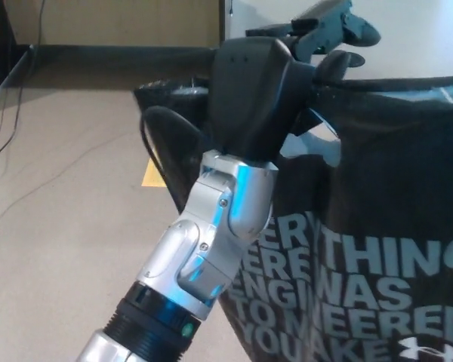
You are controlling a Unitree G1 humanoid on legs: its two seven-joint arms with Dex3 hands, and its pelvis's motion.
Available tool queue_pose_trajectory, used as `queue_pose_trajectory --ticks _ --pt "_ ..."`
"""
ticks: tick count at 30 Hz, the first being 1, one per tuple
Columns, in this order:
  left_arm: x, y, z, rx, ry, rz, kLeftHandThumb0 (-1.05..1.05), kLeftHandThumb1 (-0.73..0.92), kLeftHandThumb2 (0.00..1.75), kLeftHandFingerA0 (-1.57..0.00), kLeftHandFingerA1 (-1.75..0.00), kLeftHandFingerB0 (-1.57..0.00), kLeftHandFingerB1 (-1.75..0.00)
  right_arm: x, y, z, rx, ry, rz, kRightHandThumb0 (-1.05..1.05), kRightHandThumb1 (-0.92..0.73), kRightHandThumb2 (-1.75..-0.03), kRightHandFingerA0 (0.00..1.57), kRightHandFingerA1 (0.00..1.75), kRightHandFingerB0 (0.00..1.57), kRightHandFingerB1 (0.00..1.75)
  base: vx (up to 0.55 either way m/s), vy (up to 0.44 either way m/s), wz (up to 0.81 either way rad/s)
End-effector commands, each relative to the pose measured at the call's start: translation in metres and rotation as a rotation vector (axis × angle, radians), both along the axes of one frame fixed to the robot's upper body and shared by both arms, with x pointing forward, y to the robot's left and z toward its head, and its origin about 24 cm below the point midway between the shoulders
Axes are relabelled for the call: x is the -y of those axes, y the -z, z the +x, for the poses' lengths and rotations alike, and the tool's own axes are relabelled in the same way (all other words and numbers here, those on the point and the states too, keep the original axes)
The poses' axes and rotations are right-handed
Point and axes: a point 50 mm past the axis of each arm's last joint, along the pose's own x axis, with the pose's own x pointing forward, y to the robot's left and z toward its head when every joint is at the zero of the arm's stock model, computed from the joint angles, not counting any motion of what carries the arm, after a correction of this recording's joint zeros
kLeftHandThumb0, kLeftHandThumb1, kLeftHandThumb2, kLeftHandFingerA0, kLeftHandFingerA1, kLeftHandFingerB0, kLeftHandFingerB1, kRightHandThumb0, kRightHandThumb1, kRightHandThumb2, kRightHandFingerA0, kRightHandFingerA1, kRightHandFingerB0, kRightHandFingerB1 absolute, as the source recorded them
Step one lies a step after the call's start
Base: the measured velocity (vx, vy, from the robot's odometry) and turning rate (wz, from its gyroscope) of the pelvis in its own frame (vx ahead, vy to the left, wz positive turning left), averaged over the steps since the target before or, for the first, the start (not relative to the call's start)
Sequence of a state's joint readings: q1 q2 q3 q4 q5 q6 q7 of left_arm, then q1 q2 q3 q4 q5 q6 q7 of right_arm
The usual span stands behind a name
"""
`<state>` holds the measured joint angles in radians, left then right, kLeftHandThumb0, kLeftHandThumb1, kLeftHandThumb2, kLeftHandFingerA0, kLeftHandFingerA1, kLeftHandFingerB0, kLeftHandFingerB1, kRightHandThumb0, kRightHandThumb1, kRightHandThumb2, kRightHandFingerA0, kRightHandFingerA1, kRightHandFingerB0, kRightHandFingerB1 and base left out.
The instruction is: A person is holding a plastic bag and the robot extends its left hand to grab the bag by hooking its thumb into the holes at the top and brings its hand down by its side. Then it extends its arm again to hand the plastic bag back to the person.
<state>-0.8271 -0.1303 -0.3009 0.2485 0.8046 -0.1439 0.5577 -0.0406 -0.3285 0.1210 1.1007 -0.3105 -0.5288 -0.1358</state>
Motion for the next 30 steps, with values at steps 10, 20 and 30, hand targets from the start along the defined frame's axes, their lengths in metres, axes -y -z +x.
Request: queue_pose_trajectory --ticks 10,20,30 --pt "-0.045 -0.030 0.000 0.227 -0.080 -0.098 -0.11 0.77 0.71 -0.85 -1.67 -0.71 -1.18 0.007 -0.003 0.000 0.005 0.001 -0.027 -0.25 -0.68 -0.60 0.79 0.61 0.58 0.44 0.00 0.000 0.00" --pt "-0.087 -0.036 -0.015 0.295 -0.084 -0.139 -0.11 0.72 0.72 -0.92 -1.64 -0.77 -1.12 0.009 -0.004 0.003 0.004 0.002 -0.030 -0.27 -0.67 -0.60 0.81 0.68 0.58 0.44 0.00 0.000 0.00" --pt "-0.147 -0.019 -0.030 0.346 -0.199 -0.036 -0.07 0.63 0.89 -0.95 -1.70 -0.79 -1.12 0.010 -0.005 0.005 0.001 0.019 -0.016 -0.26 -0.67 -0.60 0.79 0.74 0.58 0.44 0.00 0.000 0.00"
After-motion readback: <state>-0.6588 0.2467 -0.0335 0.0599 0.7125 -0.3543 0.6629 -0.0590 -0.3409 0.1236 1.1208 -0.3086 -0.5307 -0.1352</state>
